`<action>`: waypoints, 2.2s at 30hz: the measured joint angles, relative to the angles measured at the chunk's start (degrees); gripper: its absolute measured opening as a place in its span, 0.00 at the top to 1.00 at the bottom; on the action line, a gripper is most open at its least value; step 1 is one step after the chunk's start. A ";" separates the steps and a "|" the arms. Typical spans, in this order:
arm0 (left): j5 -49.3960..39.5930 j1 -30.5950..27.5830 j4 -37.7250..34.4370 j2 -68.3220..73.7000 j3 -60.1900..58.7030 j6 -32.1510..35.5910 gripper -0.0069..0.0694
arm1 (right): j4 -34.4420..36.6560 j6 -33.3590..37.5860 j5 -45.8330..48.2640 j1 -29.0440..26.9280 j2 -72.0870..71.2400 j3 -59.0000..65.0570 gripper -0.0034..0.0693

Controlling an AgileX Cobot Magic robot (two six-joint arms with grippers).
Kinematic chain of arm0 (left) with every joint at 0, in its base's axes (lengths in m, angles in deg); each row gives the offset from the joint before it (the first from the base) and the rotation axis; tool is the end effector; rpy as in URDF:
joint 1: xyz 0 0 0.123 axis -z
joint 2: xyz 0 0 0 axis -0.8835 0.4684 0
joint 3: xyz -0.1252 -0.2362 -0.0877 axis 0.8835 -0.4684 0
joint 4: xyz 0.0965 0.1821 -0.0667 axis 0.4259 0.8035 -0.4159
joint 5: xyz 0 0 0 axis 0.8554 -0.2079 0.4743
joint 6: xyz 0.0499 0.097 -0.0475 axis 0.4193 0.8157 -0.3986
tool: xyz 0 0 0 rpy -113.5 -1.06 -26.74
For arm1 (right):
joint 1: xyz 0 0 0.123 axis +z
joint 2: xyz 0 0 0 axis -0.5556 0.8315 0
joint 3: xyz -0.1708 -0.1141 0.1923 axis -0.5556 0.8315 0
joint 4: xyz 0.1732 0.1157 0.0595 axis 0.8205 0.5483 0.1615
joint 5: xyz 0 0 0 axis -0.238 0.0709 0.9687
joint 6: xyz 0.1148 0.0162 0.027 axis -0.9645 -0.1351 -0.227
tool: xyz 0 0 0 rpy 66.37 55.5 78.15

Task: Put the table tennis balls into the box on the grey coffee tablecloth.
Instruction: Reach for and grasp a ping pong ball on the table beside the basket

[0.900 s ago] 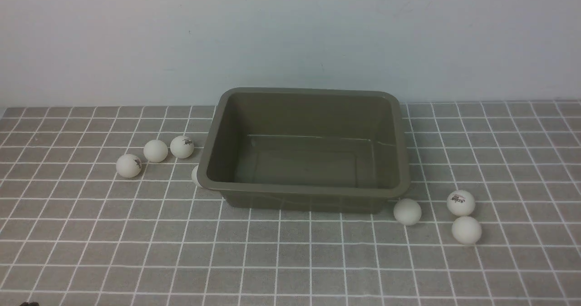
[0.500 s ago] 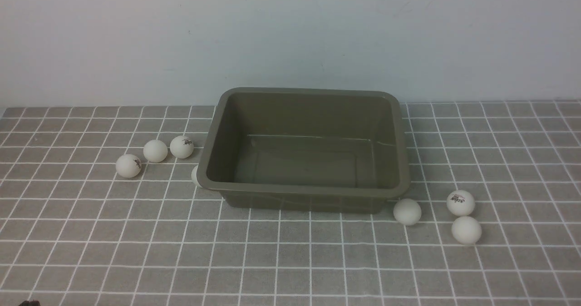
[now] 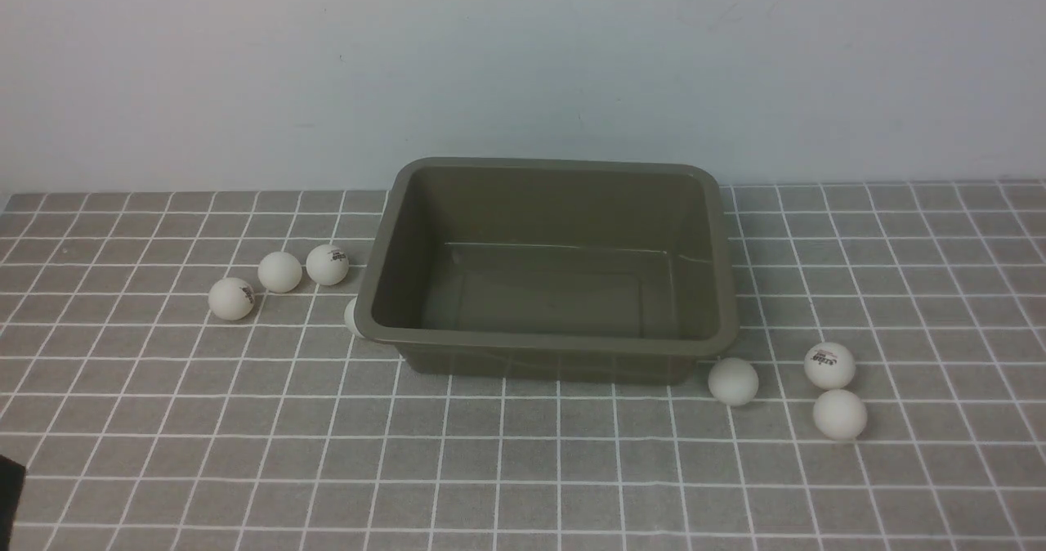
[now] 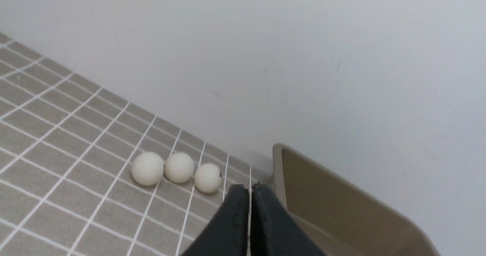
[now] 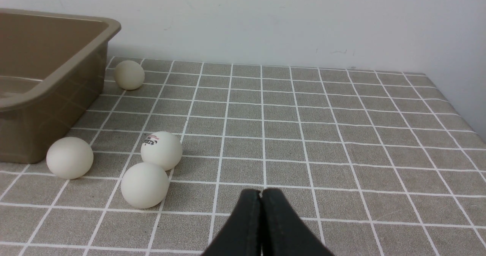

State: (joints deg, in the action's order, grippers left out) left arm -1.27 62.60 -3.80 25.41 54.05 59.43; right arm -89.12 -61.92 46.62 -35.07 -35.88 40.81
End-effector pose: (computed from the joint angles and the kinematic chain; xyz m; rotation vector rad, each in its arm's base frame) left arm 0.0524 -0.0005 0.2071 -0.4612 1.4495 -0.5093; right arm 0.0472 -0.0087 0.1662 0.0745 1.8554 -0.0679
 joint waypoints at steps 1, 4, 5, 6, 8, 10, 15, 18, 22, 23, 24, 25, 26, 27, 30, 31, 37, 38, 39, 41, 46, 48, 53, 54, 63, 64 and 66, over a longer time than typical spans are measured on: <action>1.54 0.00 -0.39 0.00 0.00 -0.14 0.92 | 0.00 0.00 0.00 0.00 0.00 0.00 0.97; 8.32 0.00 -0.88 0.00 0.00 -0.99 0.92 | 0.00 0.00 0.00 0.00 0.00 0.00 0.97; 9.90 0.00 -0.88 0.00 0.00 -1.06 0.92 | 0.00 0.00 0.00 0.00 0.00 0.00 0.97; 12.75 0.00 -0.88 0.00 0.00 -1.17 0.92 | 0.00 0.00 0.00 0.00 0.00 0.00 0.97; 13.18 0.00 -1.07 0.00 1.52 -2.03 0.92 | 0.00 0.00 0.00 0.00 0.00 0.00 0.97; 8.73 0.00 -0.79 0.00 5.21 -2.21 0.92 | 0.00 0.00 0.00 0.00 0.00 0.00 0.97; -14.55 0.00 5.49 9.14 21.89 1.75 0.92 | 6.85 -3.81 -6.49 0.00 0.00 0.28 0.97; -27.33 0.00 7.47 19.71 29.48 2.14 0.92 | 15.66 -9.76 -14.33 0.00 0.00 0.28 0.97; -44.98 0.00 10.39 38.06 39.90 3.70 0.92 | 23.76 -13.33 -19.33 0.00 0.00 0.28 0.97; -47.59 0.00 11.03 42.50 41.79 4.47 0.92 | 24.44 -13.33 -19.92 0.00 0.00 0.28 0.97; -49.20 0.00 11.45 46.70 43.10 5.38 0.92 | 24.82 -13.33 -20.10 0.00 0.00 0.28 0.97; -50.13 0.00 11.79 49.11 43.99 5.84 0.92 | 25.08 -13.33 -20.25 0.00 0.00 0.28 0.97; -51.37 0.00 12.05 53.63 45.43 6.74 0.92 | 25.36 -13.33 -20.43 0.00 0.00 0.28 0.97; -52.02 0.00 12.17 57.80 46.63 7.45 0.92 | 25.55 -13.33 -20.71 0.00 0.00 0.28 0.97; -51.62 0.00 13.22 66.43 49.49 9.70 0.92 | 25.91 -14.84 -19.92 0.21 0.00 -0.09 0.97; -51.08 0.00 13.73 68.74 50.27 10.06 0.92 | 26.19 -15.41 -17.68 0.26 0.00 -0.71 0.97; -46.53 0.00 17.59 78.03 58.06 7.53 0.92 | 23.67 -9.85 8.06 2.49 10.29 -19.37 0.97; -46.39 -0.07 17.71 79.32 59.10 6.51 0.92 | 23.00 -7.82 11.11 2.72 12.57 -21.68 0.97; -46.46 -0.29 17.90 81.10 60.96 5.46 0.92 | 22.24 -5.20 16.02 3.04 16.54 -25.52 0.97; -47.69 -1.12 18.42 85.17 65.07 4.31 0.92 | 21.33 -0.02 24.99 3.15 24.56 -32.66 0.97; -50.13 -3.86 22.45 95.56 74.68 3.66 0.91 | 22.19 11.14 37.32 3.21 38.54 -43.22 0.97; -50.13 -4.15 23.13 96.89 75.54 3.66 0.91 | 22.83 12.41 37.59 3.21 39.56 -43.64 0.97; -48.36 -4.96 26.88 105.07 82.18 3.76 0.75 | 26.92 15.04 37.69 3.32 41.65 -43.95 0.97; -47.89 -5.03 26.94 106.67 83.25 3.81 0.69 | 27.05 15.10 37.62 3.32 41.65 -43.95 0.97; -41.48 -5.03 27.77 119.22 87.09 3.88 0.21 | 27.04 15.20 37.27 3.32 41.65 -44.00 0.97; -41.03 -5.03 27.90 119.82 87.09 3.88 0.20 | 27.04 15.20 37.27 3.32 41.65 -44.00 0.97; -39.69 -5.03 27.90 120.48 87.09 3.93 0.20 | 27.04 15.20 37.27 3.32 41.65 -44.00 0.97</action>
State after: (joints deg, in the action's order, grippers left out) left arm -40.96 57.56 24.10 145.89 141.13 63.36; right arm -62.08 -46.72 83.89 -31.75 5.78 -3.18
